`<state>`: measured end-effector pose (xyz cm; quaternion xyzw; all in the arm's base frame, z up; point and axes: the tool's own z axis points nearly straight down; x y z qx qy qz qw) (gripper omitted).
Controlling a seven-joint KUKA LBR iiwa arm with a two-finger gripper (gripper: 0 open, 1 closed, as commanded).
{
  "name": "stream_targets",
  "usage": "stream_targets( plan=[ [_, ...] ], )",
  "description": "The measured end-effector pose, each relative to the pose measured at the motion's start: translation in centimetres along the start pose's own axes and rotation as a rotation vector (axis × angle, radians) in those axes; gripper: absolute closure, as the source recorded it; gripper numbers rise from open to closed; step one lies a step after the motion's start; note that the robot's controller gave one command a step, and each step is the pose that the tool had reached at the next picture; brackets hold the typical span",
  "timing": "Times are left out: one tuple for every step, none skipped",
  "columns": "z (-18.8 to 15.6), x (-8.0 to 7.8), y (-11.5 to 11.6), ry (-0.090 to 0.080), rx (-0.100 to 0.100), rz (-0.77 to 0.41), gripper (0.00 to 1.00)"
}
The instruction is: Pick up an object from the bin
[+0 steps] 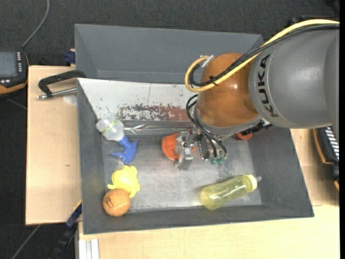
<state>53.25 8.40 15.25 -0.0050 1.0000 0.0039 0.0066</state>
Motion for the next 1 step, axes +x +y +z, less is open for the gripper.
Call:
stream_targets(
  plan=[
    [-0.02, 0.63, 0.53, 0.006, 0.000, 0.023, 1.00]
  ],
)
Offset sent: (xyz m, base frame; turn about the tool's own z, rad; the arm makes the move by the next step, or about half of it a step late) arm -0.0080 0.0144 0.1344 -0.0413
